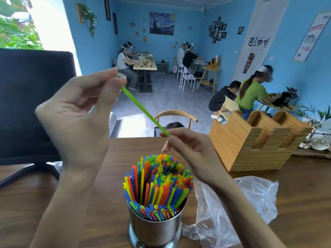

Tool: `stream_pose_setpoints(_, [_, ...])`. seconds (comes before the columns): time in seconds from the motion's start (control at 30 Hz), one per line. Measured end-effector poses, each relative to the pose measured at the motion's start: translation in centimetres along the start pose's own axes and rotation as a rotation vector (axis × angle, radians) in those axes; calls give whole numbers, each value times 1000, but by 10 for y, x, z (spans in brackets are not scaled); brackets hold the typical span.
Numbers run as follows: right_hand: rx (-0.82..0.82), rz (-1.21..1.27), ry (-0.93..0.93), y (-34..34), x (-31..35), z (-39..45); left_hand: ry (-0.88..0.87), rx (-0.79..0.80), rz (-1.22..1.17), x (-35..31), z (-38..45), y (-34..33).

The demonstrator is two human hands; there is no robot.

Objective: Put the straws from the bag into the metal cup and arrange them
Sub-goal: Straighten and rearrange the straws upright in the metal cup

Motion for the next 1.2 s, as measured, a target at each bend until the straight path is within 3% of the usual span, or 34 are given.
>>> stream_pose_setpoints(0.07, [-73, 171, -18, 22, 2, -1, 102, -17, 37, 13, -4, 12])
stream_pose_setpoints(0.17, [-183, 442, -91, 50, 1, -3, 249, 118, 71, 33, -14, 8])
stream_pose_setpoints(0.3, [-311, 687, -102, 67, 3, -2, 383, 545, 98, 48, -42, -18])
stream_pose_setpoints(0.4, [-330, 640, -80, 63, 11, 1, 384, 921, 69, 42, -71, -38])
stream_pose_setpoints(0.47, [-320, 523, -42, 55, 18, 3, 368, 1036, 82, 43, -84, -44])
stream_pose_setpoints(0.57, [-354, 313, 91, 44, 32, 1, 311, 1044, 158, 48, -84, -43])
stream_pose_setpoints(0.73, [-284, 142, 134, 20, 29, -2, 292, 841, 158, 63, -68, -30])
stream_pose_setpoints(0.83, [-221, -86, 149, 1, 22, -5, 283, 755, 225, 80, -63, -28])
stream_pose_setpoints(0.97, [-24, -350, 175, -26, 8, -12, 331, 892, 284, 95, -77, -35])
stream_pose_setpoints(1.07, [69, -334, 40, -24, -8, -13, 307, 1067, 328, 100, -90, -42])
stream_pose_setpoints(1.2, [18, -215, -55, -8, -24, -8, 284, 1092, 357, 100, -91, -45])
Point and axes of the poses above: each hand's wrist, its own z-axis towards the middle knuckle, its own y-axis out of the back of the hand, x = y × z, the point moved 9 cm from there along z, towards the middle knuckle, and after that the axes turned 8 degrees about -y, right-handed, at the moved point
